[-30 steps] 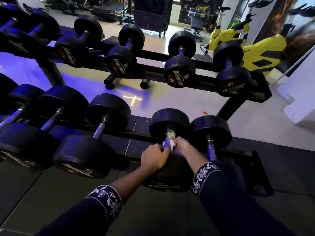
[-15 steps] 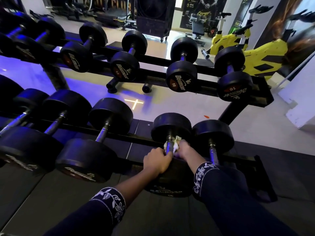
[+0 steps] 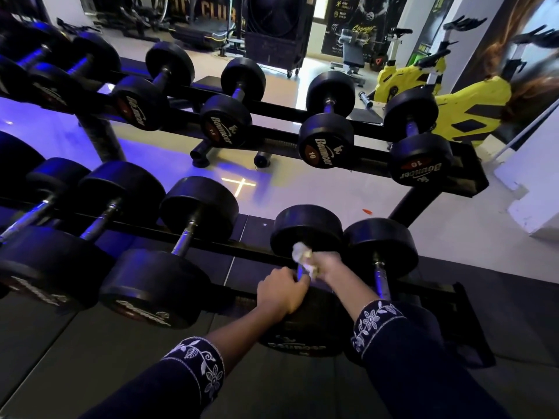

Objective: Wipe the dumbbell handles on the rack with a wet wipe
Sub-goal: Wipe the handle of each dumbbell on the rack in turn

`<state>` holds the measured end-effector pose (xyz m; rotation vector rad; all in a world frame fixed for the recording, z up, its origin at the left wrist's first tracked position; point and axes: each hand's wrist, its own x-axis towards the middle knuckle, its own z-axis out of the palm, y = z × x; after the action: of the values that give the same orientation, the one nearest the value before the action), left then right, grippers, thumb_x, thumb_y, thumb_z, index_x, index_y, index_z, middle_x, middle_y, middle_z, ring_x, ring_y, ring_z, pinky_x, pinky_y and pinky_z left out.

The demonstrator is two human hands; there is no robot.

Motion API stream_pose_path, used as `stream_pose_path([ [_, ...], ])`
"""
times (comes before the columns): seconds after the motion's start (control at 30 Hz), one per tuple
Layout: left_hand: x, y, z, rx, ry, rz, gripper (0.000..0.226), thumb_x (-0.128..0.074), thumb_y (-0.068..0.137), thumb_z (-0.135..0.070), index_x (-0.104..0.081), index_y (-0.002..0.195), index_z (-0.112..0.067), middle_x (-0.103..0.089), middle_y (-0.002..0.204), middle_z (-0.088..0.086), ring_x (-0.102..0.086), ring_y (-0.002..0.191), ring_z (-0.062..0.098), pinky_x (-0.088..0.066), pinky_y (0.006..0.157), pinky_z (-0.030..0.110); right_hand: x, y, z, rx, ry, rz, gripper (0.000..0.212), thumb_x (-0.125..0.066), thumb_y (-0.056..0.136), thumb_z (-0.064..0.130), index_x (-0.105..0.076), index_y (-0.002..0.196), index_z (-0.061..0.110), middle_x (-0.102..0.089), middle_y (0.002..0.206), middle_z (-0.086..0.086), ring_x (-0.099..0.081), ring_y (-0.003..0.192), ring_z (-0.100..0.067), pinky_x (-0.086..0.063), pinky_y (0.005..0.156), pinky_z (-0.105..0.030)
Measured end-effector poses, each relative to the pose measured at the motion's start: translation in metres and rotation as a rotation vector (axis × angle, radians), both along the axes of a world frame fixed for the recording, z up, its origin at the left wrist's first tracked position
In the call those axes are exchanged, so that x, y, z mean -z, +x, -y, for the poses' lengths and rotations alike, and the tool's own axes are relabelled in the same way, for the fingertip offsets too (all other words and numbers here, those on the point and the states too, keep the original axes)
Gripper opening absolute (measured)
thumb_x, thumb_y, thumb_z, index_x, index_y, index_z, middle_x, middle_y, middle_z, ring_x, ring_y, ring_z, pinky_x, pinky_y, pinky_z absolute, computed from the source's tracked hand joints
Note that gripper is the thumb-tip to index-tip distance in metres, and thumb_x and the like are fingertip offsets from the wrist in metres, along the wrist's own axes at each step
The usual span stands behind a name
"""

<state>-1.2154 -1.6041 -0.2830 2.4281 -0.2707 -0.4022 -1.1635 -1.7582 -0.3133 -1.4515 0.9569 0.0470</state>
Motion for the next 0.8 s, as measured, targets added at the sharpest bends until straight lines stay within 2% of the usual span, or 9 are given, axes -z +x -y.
stream_pose_path([
  [0.03, 0.001, 0.0, 0.0, 0.005, 0.003, 0.001, 0.055, -0.042, 0.087, -0.062, -0.068, 0.097, -0.014, -0.068, 0.103, 0.011, -0.063, 0.102, 0.034, -0.049, 0.089, 0.041, 0.01, -0.005, 0.005, -0.026, -0.107, -0.041, 0.021, -0.076, 0.057, 0.003, -0.065, 0.074, -0.002, -0.061, 0.065, -0.014, -0.059, 0.049, -0.019, -0.05, 0.051, -0.029],
  [0.1, 0.0, 0.0, -0.001, 0.01, 0.011, 0.007, 0.055, -0.042, 0.088, -0.06, -0.068, 0.1, -0.014, -0.068, 0.106, 0.012, -0.062, 0.104, 0.034, -0.048, 0.089, 0.04, 0.002, -0.029, 0.001, -0.135, -0.248, -0.15, 0.032, -0.077, 0.058, 0.002, -0.068, 0.088, -0.006, -0.065, 0.071, -0.017, -0.06, 0.057, -0.02, -0.053, 0.055, -0.029],
  [0.23, -0.001, 0.0, -0.001, 0.007, 0.007, 0.019, 0.053, -0.044, 0.088, -0.059, -0.068, 0.099, -0.012, -0.068, 0.107, 0.013, -0.062, 0.105, 0.035, -0.047, 0.088, 0.039, -0.006, -0.042, 0.0, -0.242, -0.413, -0.187, 0.016, -0.076, 0.07, 0.01, -0.072, 0.083, 0.002, -0.063, 0.067, -0.008, -0.058, 0.058, -0.016, -0.049, 0.057, -0.025],
  [0.3, -0.001, 0.0, -0.001, 0.014, -0.001, 0.013, 0.054, -0.043, 0.089, -0.06, -0.068, 0.097, -0.013, -0.068, 0.105, 0.012, -0.062, 0.104, 0.034, -0.048, 0.088, 0.039, -0.012, -0.026, -0.004, -0.144, -0.408, -0.177, 0.021, -0.08, 0.065, 0.011, -0.07, 0.081, 0.003, -0.065, 0.072, -0.009, -0.063, 0.063, -0.02, -0.052, 0.058, -0.028],
  [0.43, -0.003, -0.002, -0.003, 0.01, -0.01, 0.011, 0.055, -0.043, 0.088, -0.061, -0.069, 0.094, -0.014, -0.069, 0.102, 0.01, -0.063, 0.1, 0.032, -0.047, 0.085, 0.039, -0.019, 0.002, -0.001, -0.124, -0.318, -0.116, 0.041, -0.083, 0.063, 0.022, -0.062, 0.094, 0.007, -0.063, 0.093, -0.006, -0.064, 0.083, -0.021, -0.048, 0.044, -0.018],
  [0.53, -0.004, -0.003, -0.004, 0.018, -0.012, 0.003, 0.05, -0.044, 0.089, -0.059, -0.067, 0.091, -0.014, -0.068, 0.102, 0.01, -0.063, 0.1, 0.032, -0.046, 0.084, 0.038, -0.02, 0.004, -0.004, -0.165, -0.426, -0.16, 0.056, -0.081, 0.069, 0.028, -0.061, 0.113, 0.0, -0.065, 0.109, -0.013, -0.064, 0.1, -0.026, -0.052, 0.071, -0.023],
  [0.63, -0.003, -0.002, -0.003, 0.019, 0.0, 0.006, 0.055, -0.042, 0.089, -0.06, -0.068, 0.098, -0.013, -0.067, 0.105, 0.011, -0.062, 0.104, 0.033, -0.047, 0.087, 0.039, -0.006, -0.006, -0.004, -0.252, -0.477, -0.238, 0.056, -0.083, 0.063, 0.027, -0.059, 0.105, -0.003, -0.066, 0.098, -0.014, -0.068, 0.086, -0.025, -0.058, 0.076, -0.032],
  [0.73, -0.004, -0.002, -0.001, 0.039, 0.012, 0.022, 0.051, -0.041, 0.092, -0.058, -0.068, 0.102, -0.016, -0.066, 0.11, 0.013, -0.06, 0.107, 0.035, -0.046, 0.091, 0.039, 0.003, -0.019, -0.001, -0.345, -0.418, -0.283, 0.019, -0.07, 0.076, 0.013, -0.055, 0.08, 0.002, -0.057, 0.076, -0.009, -0.057, 0.062, -0.013, -0.051, 0.049, -0.013],
  [0.8, -0.002, -0.001, 0.0, 0.034, 0.016, 0.024, 0.053, -0.041, 0.091, -0.06, -0.067, 0.102, -0.015, -0.066, 0.11, 0.013, -0.061, 0.106, 0.034, -0.047, 0.09, 0.039, 0.0, -0.021, -0.001, -0.287, -0.38, -0.28, 0.018, -0.07, 0.074, 0.009, -0.055, 0.08, 0.001, -0.055, 0.073, -0.008, -0.054, 0.061, -0.014, -0.047, 0.047, -0.017],
])
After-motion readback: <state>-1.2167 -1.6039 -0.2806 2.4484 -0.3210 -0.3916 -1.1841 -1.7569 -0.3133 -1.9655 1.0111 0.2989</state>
